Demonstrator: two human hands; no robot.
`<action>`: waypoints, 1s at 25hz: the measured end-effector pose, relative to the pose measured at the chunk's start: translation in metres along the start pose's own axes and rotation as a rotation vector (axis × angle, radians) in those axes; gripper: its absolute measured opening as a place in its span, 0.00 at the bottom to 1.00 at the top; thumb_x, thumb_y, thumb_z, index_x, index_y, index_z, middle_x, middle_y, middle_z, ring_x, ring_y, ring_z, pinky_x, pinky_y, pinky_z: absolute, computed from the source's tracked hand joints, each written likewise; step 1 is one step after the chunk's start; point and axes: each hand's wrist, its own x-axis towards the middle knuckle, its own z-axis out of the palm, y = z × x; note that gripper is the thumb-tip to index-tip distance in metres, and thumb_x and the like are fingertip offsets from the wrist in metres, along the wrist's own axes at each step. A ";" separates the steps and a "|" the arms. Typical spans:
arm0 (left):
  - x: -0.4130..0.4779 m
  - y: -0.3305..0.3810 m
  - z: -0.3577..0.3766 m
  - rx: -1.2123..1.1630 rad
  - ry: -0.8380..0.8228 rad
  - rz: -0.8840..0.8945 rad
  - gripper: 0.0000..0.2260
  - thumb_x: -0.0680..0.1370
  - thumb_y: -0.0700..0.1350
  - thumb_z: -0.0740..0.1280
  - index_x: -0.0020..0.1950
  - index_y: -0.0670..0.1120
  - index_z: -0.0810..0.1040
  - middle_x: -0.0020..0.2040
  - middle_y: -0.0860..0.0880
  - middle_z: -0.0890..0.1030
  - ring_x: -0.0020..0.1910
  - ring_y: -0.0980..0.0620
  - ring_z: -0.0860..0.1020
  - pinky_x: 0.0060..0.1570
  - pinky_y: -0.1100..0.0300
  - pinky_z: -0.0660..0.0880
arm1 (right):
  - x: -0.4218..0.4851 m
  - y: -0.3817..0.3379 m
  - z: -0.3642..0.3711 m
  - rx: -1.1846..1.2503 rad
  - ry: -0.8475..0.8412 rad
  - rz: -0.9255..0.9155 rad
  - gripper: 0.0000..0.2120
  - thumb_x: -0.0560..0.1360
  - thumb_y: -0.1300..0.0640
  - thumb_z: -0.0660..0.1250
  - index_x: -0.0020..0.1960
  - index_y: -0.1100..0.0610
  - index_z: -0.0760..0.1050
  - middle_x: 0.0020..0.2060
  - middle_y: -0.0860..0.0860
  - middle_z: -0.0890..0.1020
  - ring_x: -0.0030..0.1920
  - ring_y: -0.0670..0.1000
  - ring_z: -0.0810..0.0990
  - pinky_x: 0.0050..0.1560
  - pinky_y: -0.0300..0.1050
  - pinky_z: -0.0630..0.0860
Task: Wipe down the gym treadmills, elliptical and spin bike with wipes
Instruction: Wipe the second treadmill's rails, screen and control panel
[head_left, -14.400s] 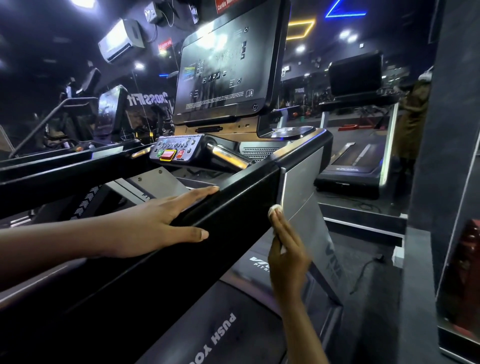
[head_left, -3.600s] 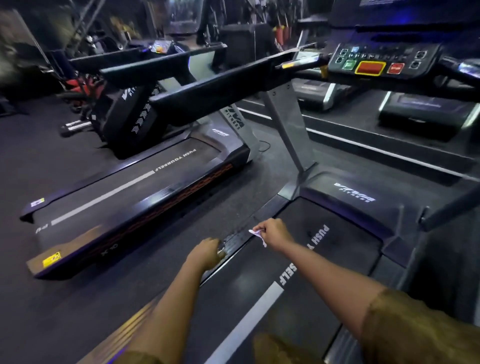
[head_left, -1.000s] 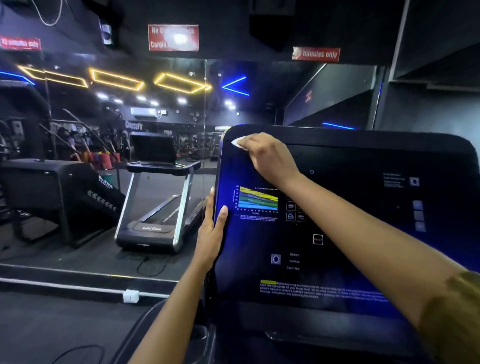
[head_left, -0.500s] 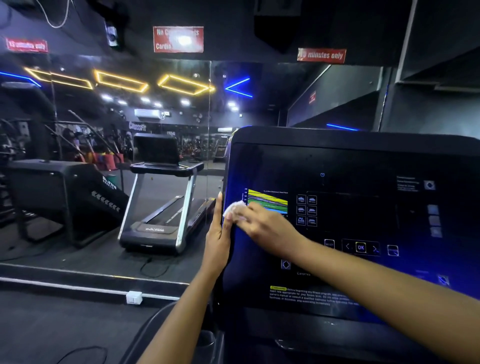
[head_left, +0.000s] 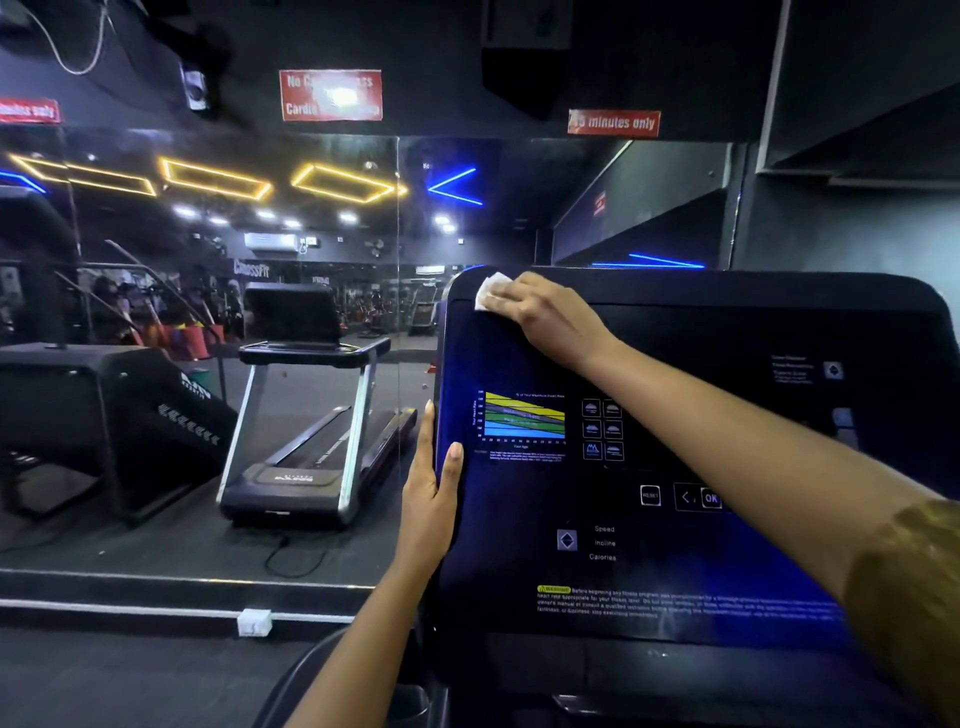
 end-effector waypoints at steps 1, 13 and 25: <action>0.000 0.000 0.000 -0.003 0.000 -0.003 0.35 0.71 0.68 0.52 0.76 0.56 0.54 0.64 0.77 0.59 0.59 0.85 0.58 0.54 0.85 0.55 | -0.012 -0.004 -0.001 -0.026 0.021 -0.006 0.20 0.73 0.61 0.52 0.54 0.59 0.80 0.48 0.55 0.82 0.39 0.57 0.78 0.25 0.48 0.77; 0.000 -0.002 -0.003 -0.001 -0.007 0.006 0.34 0.71 0.68 0.53 0.76 0.59 0.53 0.65 0.76 0.57 0.60 0.84 0.57 0.56 0.85 0.54 | -0.106 -0.031 -0.032 0.079 0.178 0.085 0.14 0.66 0.70 0.65 0.48 0.59 0.81 0.44 0.54 0.83 0.38 0.57 0.81 0.32 0.46 0.80; 0.001 -0.002 -0.002 0.021 -0.007 0.015 0.31 0.76 0.66 0.55 0.76 0.56 0.54 0.65 0.75 0.57 0.58 0.86 0.56 0.54 0.86 0.54 | -0.129 -0.076 0.000 -0.059 0.144 0.172 0.16 0.72 0.65 0.56 0.54 0.59 0.80 0.42 0.53 0.81 0.34 0.52 0.75 0.18 0.42 0.71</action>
